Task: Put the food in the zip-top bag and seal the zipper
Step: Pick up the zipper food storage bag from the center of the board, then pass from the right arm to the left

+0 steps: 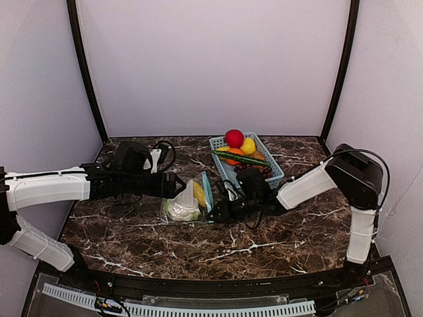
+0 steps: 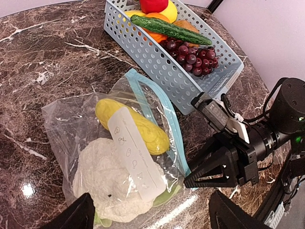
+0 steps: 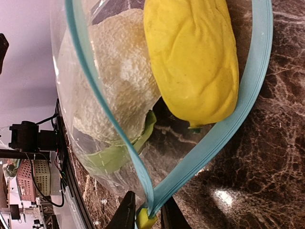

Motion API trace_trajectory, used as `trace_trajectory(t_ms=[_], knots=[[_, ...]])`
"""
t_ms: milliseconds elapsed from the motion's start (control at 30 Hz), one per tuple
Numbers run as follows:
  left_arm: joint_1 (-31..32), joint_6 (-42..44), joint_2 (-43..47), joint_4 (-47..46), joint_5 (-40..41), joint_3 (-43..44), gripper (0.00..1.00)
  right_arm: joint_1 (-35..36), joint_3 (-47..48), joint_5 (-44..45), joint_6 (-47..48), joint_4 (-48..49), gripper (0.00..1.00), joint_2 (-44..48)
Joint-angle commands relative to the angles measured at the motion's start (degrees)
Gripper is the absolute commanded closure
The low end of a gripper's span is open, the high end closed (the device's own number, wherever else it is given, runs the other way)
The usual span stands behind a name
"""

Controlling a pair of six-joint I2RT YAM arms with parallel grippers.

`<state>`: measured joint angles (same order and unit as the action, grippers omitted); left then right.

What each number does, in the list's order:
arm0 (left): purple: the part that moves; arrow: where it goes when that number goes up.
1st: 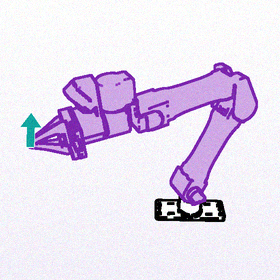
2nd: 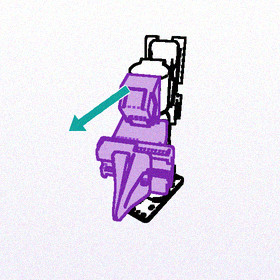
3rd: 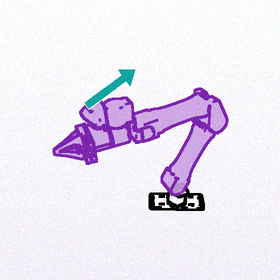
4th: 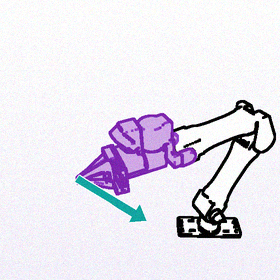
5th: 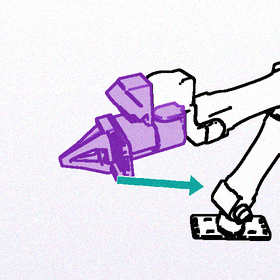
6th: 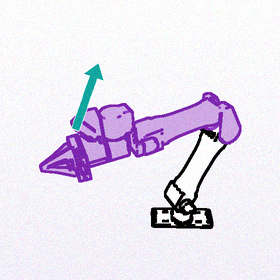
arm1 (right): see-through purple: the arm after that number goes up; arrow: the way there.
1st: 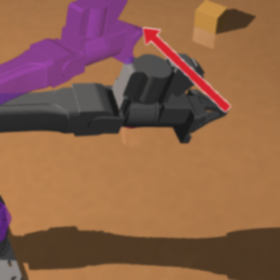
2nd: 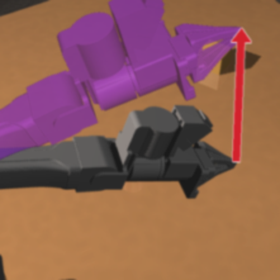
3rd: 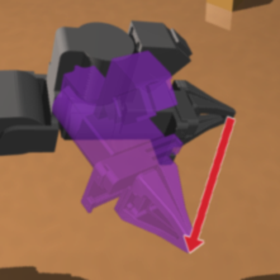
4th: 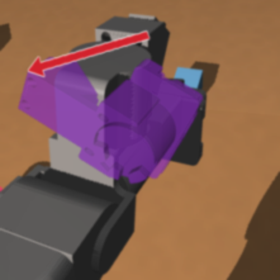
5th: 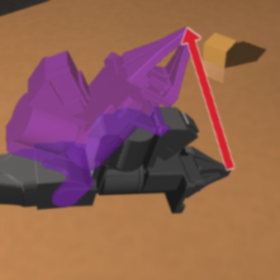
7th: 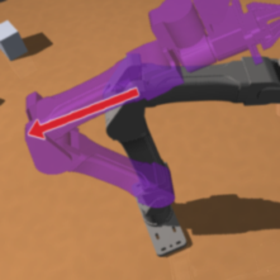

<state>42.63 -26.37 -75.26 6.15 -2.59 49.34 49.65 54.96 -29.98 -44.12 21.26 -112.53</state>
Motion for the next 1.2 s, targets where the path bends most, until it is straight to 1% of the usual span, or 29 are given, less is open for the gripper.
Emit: trace_trajectory(t_ms=[0, 67, 100, 233, 300, 400, 500, 567, 700, 833, 1000, 1067, 1167], knots=[[-0.5, 0.5, 2.1, 2.6, -1.0, 0.2, 0.16, 0.4, 1.8, 2.0, 2.3, -0.7, 0.88, 1.5], [-0.8, 1.1, 2.9, 3.5, -1.3, 0.9, 0.16, 0.4, 3.4, 3.8, 5.4, -5.0, 0.96, 3.8], [-0.9, 1.7, 3.3, 4.5, -1.4, 1.6, 0.16, 0.4, 4.5, 5.0, 7.5, -9.1, 0.99, 5.1], [-2.0, 4.4, 4.5, 8.3, -3.0, 5.2, 0.13, 0.4, 9.9, 9.4, 18.5, -23.0, 1.0, 11.1], [-2.9, 5.9, 5.1, 10.0, -4.5, 7.6, 0.13, 0.4, 14.2, 10.5, 27.2, -32.5, 1.0, 13.4], [-4.5, 7.9, 5.4, 11.9, -7.2, 11.3, 0.11, 0.7, 21.2, 12.8, 37.6, -46.8, 1.0, 15.3], [-6.4, 9.6, 4.6, 12.7, -11.2, 14.0, 0.09, 1.3, 25.1, 15.8, 43.5, -55.8, 1.0, 17.0], [-7.4, 10.1, 3.1, 13.1, -13.4, 15.9, 0.08, 1.7, 25.1, 16.5, 46.5, -57.8, 1.0, 18.0], [-8.1, 9.6, -2.5, 12.5, -18.4, 19.3, 0.08, 3.1, 22.8, 16.8, 47.7, -58.3, 1.0, 19.3], [-8.2, 8.3, -7.9, 10.4, -23.1, 21.0, 0.08, 5.4, 20.4, 15.7, 47.7, -57.4, 1.0, 20.6], [-8.2, 7.8, -15.2, 11.2, -27.0, 24.3, 0.08, 7.4, 18.4, 14.4, 46.8, -56.9, 1.0, 22.1], [-8.2, 7.3, -17.6, 10.5, -29.8, 25.1, 0.09, 7.8, 17.9, 14.0, 46.4, -56.8, 1.0, 22.2], [-8.2, 6.6, -20.5, 9.3, -31.4, 25.7, 0.12, 8.3, 17.4, 14.1, 45.8, -56.2, 1.0, 22.0]])
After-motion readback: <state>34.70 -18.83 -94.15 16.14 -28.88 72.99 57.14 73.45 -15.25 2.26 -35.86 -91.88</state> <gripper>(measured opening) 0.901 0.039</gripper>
